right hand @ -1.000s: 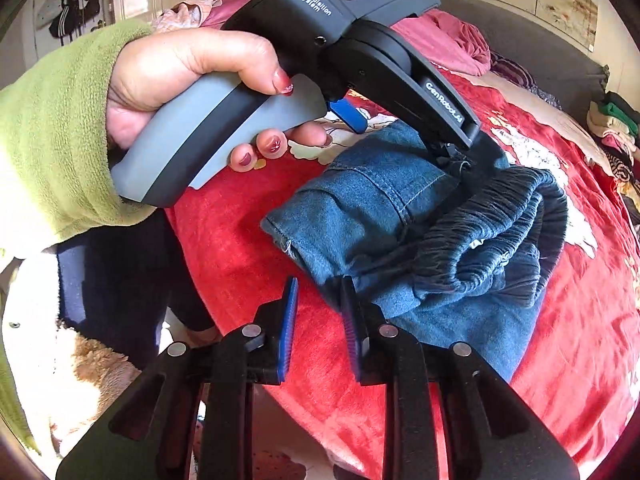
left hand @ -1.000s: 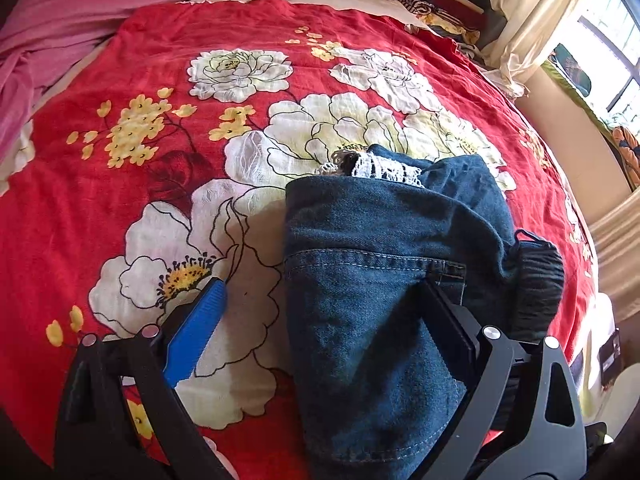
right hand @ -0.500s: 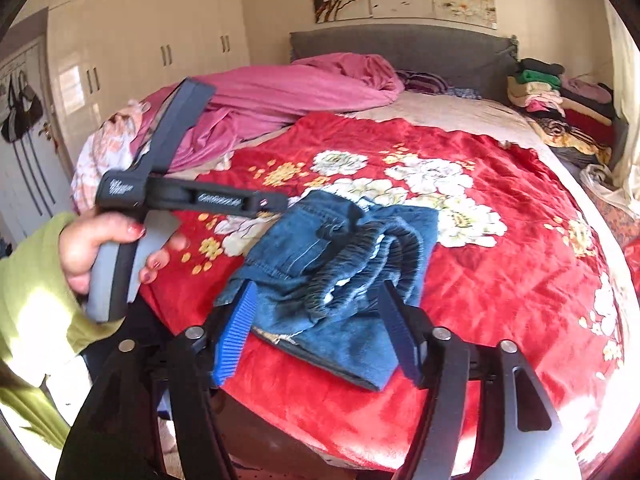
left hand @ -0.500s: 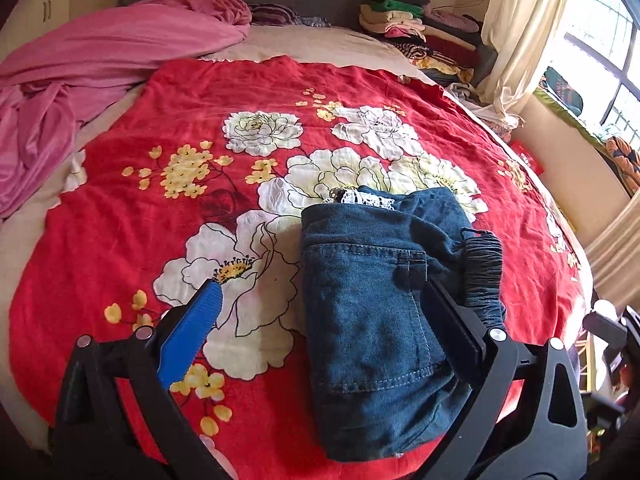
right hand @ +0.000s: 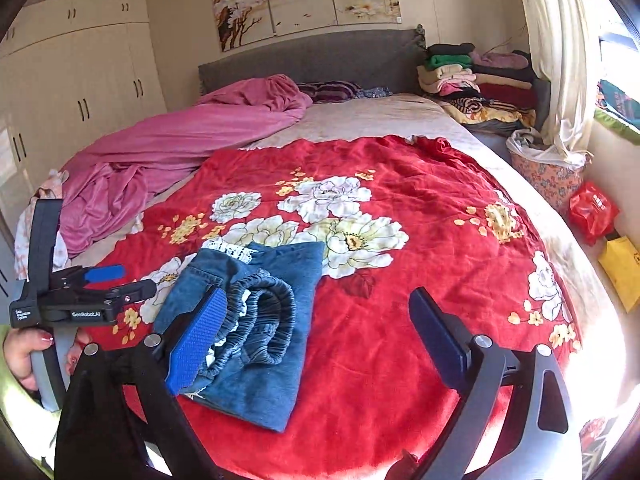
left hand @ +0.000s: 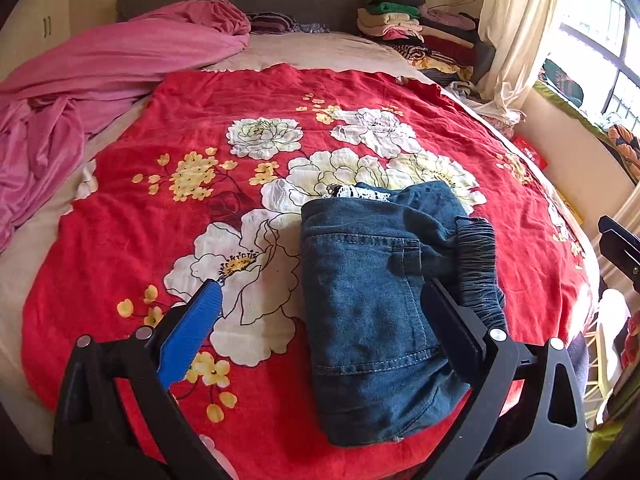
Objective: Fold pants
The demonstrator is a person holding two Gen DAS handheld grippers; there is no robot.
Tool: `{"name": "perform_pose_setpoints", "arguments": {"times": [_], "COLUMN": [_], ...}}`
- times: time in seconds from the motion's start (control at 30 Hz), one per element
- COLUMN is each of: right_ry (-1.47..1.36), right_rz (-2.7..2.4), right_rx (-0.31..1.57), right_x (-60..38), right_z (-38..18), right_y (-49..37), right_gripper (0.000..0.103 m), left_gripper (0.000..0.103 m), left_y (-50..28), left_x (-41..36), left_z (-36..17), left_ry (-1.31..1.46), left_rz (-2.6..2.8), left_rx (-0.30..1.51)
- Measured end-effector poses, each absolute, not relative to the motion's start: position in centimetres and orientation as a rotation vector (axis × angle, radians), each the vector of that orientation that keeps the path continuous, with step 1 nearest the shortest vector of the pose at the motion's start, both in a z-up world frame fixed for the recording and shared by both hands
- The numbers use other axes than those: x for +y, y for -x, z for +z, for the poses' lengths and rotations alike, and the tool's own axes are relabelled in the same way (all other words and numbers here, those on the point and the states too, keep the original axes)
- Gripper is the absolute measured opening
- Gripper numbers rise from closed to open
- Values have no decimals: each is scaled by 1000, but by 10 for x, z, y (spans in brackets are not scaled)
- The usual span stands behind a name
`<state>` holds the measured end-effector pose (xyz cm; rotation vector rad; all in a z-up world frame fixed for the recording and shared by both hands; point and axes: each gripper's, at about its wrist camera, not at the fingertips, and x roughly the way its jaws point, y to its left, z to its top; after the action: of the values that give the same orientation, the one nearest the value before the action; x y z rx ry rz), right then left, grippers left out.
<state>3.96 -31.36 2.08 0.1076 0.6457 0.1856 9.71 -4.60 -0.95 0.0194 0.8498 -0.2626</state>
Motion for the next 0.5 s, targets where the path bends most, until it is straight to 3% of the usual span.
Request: {"name": "perform_pose_setpoints", "arguments": {"times": [0.4, 0.5], "right_ry": [-153, -157], "right_rz": [245, 273], "right_rx": [852, 901], "right_x": [-303, -295], "right_z": [-42, -57], "right_y": [-89, -102], "right_gripper": [91, 81], "left_gripper": [93, 93], "left_y": [-109, -111], "left_x": [-56, -61], "left_z": [-44, -51], "left_ry": [-69, -84], "left_rz": [-257, -268], "left_rx": [888, 887]}}
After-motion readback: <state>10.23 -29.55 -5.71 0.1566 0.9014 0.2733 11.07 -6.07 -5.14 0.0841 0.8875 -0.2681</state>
